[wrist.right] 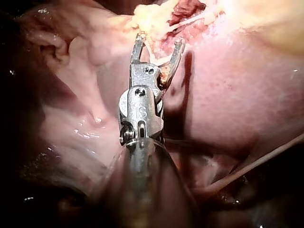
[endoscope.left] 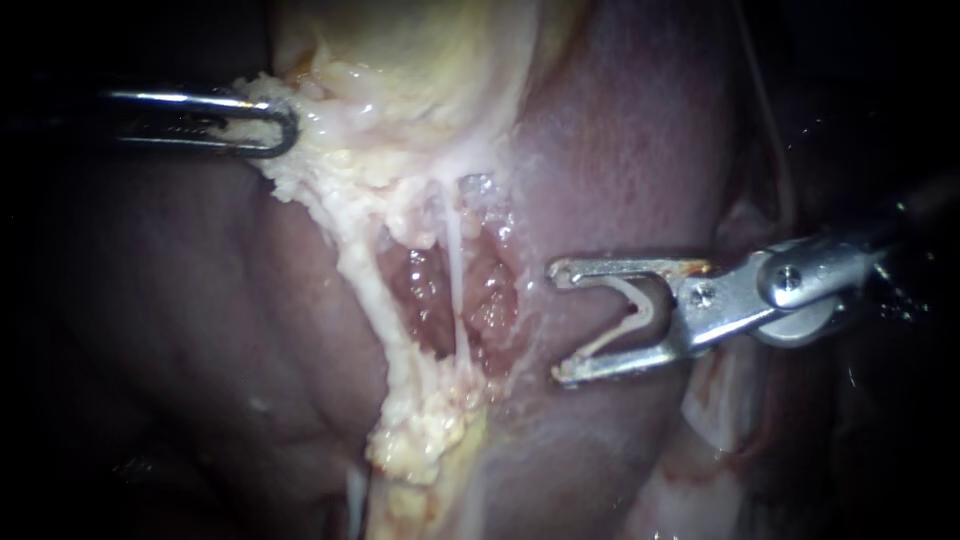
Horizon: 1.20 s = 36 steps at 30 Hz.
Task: Clipping first clip left tube
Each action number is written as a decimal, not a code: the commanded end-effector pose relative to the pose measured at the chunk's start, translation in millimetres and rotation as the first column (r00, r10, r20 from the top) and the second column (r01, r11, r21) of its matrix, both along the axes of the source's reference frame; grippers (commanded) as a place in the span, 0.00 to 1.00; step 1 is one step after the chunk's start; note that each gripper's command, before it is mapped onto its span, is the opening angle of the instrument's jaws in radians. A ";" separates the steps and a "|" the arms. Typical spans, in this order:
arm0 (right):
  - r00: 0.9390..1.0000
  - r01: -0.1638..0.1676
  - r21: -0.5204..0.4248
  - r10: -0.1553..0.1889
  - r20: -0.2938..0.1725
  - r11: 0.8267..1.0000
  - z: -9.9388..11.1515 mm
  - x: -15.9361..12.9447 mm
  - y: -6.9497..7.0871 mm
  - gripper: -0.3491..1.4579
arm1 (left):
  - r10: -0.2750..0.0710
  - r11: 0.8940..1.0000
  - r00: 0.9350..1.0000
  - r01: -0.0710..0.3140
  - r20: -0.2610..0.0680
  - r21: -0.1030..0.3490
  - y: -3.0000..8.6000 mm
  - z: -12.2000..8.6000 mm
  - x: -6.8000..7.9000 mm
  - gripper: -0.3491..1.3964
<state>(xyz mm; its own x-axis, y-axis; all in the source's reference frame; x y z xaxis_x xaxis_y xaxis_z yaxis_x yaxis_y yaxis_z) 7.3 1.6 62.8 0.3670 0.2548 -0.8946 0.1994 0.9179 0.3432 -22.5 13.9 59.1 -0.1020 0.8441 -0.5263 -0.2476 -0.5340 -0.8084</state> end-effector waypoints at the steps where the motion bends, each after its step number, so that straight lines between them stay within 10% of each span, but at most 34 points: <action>1: 1.000 0.008 -0.004 -0.008 -0.003 1.000 0.3 0.6 -0.2 0.47 | -0.003 1.000 1.000 0.003 -0.003 0.000 0.1 0.1 -0.3 0.00; 15: 0.998 0.053 0.080 -0.051 -0.026 0.995 4.3 7.2 -2.6 0.46 | -0.004 1.000 1.000 0.004 -0.001 0.003 0.2 0.0 -2.5 0.00; 29: 0.995 0.030 0.141 -0.016 -0.100 0.990 5.2 10.5 -2.4 0.46 | -0.006 1.000 1.000 0.006 -0.001 0.003 0.2 -0.1 -2.8 0.00; 36: 0.985 0.094 0.197 -0.063 -0.161 0.976 5.9 12.0 -2.7 0.44 | -0.006 1.000 1.000 0.006 -0.001 0.003 0.2 -0.1 -2.7 0.00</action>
